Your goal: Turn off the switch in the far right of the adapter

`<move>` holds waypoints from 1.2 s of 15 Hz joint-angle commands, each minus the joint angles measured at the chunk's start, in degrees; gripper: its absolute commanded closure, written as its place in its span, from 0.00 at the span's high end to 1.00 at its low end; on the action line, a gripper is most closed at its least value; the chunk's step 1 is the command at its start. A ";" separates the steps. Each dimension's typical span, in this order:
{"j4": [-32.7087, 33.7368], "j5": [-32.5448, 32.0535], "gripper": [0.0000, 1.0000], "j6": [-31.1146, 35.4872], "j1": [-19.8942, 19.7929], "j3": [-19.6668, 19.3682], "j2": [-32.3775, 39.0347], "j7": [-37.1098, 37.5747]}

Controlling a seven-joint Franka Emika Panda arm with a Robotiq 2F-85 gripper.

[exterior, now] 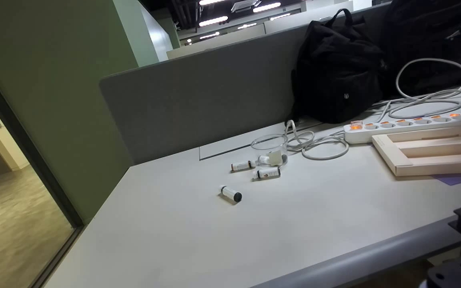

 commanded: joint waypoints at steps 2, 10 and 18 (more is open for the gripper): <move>0.67 1.80 0.00 2.44 -1.97 3.36 2.75 -3.42; 2.99 2.49 0.00 12.04 -5.42 9.23 10.91 -8.00; 3.81 0.35 0.00 15.10 -7.45 11.01 14.54 -7.05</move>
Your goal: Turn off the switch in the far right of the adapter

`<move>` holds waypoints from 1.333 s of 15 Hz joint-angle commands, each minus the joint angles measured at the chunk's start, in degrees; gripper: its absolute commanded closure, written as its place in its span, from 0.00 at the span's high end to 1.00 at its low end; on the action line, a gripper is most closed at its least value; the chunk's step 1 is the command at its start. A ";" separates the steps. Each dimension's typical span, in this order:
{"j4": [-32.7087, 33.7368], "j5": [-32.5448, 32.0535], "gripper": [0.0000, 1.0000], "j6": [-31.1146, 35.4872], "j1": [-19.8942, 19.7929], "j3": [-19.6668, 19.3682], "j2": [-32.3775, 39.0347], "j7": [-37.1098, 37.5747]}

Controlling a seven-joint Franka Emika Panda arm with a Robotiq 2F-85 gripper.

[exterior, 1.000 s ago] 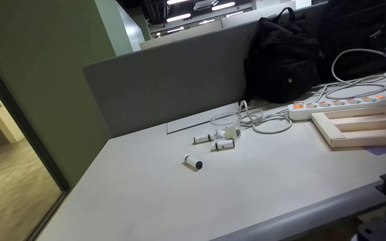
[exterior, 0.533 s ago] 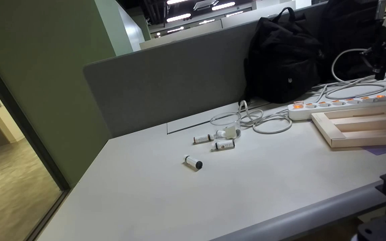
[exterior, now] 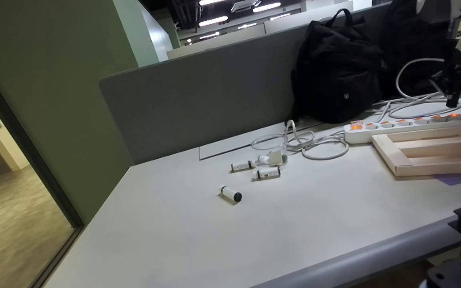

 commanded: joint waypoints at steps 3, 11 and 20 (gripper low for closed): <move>1.21 -2.80 0.00 -0.11 -0.72 0.20 1.39 1.40; 1.21 -3.59 0.00 0.69 -0.97 0.39 2.36 1.52; 1.42 -3.94 0.00 2.69 -1.07 0.67 3.61 1.86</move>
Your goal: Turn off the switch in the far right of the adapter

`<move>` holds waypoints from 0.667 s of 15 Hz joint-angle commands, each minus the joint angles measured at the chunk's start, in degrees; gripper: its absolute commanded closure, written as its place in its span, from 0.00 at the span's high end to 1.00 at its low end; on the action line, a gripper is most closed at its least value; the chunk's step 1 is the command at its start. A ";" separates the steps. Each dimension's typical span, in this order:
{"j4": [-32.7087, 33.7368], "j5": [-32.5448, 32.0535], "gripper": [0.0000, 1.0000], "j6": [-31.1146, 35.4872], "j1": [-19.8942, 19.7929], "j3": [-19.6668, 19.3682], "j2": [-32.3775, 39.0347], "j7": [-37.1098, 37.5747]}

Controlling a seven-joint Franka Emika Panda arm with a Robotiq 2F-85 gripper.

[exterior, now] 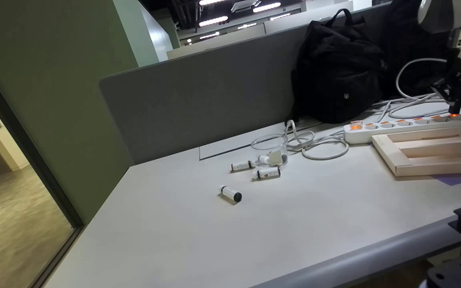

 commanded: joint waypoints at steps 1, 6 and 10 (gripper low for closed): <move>1.11 -1.73 0.00 0.28 -0.70 0.53 1.05 1.84; 0.65 -4.83 0.00 2.24 1.60 -1.05 2.18 2.68; -1.49 -8.88 0.00 6.20 3.86 -2.57 2.47 2.89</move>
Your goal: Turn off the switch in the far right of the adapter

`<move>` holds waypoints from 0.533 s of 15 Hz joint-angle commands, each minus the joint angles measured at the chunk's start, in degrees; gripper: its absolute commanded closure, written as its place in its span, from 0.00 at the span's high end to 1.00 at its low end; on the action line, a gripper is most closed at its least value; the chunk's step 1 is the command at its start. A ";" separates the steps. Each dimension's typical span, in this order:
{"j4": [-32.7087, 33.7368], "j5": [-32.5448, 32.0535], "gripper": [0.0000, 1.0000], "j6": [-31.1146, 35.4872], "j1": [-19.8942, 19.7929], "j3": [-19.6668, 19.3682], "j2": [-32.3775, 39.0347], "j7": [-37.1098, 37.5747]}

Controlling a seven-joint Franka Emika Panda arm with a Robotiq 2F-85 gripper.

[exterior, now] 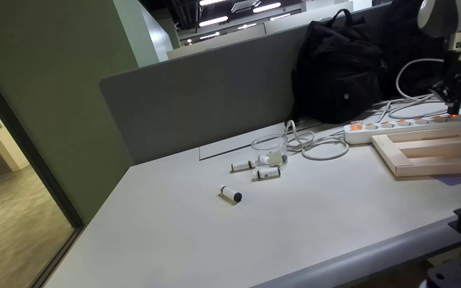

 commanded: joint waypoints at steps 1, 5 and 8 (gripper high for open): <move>-1.26 -4.13 0.00 4.92 2.94 -2.11 2.34 2.72; -3.45 -8.07 0.00 9.03 6.59 -5.21 2.32 3.90; -4.77 -10.60 0.00 11.91 9.90 -8.03 1.99 4.52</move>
